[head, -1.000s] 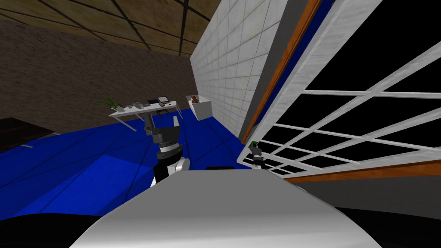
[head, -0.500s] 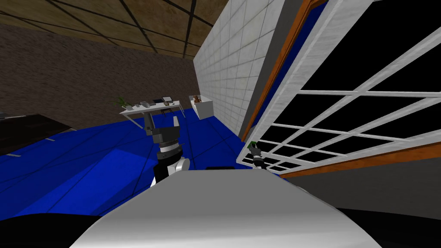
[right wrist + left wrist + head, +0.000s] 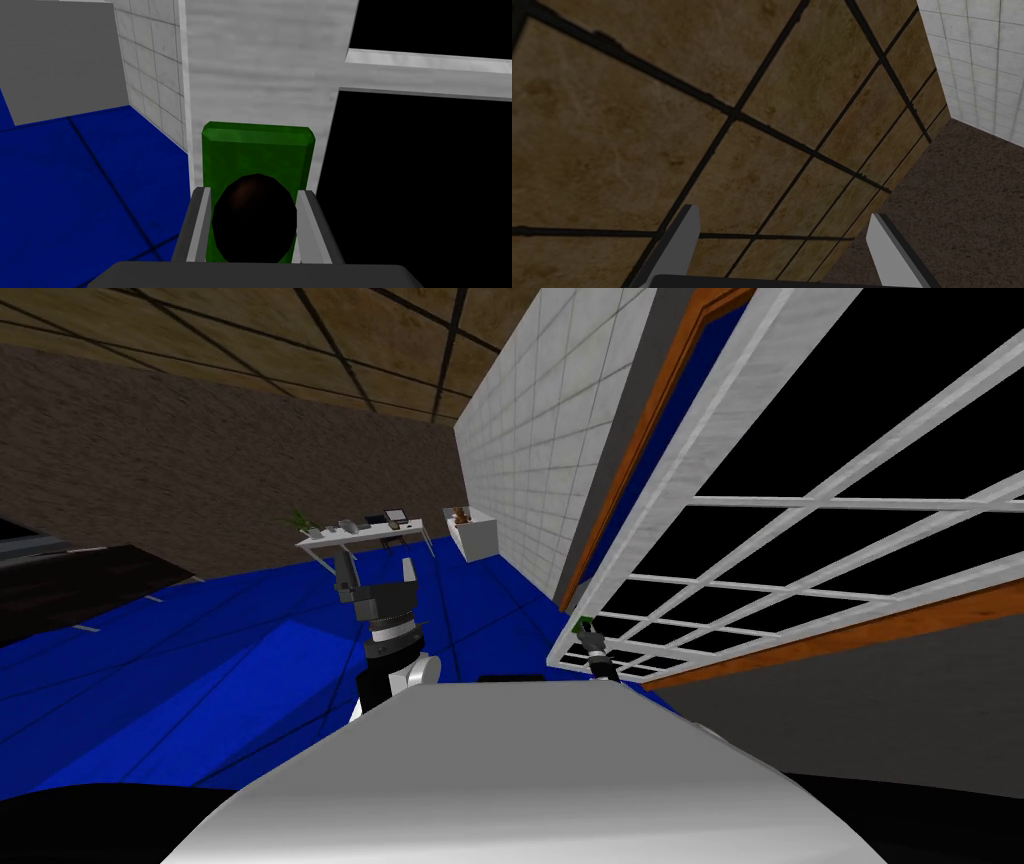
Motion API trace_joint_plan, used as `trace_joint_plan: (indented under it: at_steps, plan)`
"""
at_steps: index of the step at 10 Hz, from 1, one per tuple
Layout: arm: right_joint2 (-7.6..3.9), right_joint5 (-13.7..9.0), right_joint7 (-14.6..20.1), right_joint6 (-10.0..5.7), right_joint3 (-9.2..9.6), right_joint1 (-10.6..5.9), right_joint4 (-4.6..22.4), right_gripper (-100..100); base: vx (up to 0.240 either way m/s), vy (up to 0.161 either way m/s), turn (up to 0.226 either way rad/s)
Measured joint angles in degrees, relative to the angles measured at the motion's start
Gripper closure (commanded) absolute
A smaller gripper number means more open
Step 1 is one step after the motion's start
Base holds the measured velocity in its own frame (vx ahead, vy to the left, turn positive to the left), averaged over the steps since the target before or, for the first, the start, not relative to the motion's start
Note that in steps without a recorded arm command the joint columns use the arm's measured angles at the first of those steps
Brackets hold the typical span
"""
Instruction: Pull the door open
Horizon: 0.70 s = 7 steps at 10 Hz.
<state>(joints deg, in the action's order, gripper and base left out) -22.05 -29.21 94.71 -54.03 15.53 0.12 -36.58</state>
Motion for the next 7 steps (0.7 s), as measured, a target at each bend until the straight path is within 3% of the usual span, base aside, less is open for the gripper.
trace_joint_plan:
  at_steps: [3,5,7]
  plan:
    - [-1.0,1.1,1.6,-0.85,2.0,0.59,-0.5,100,-0.19,-0.043,0.034]
    - [-1.23,1.5,1.8,-0.45,2.68,1.3,-1.6,100,-0.095,-0.02,0.063]
    - [-2.42,1.9,3.0,-1.79,3.5,1.95,-1.6,100,-0.218,-0.043,0.123]
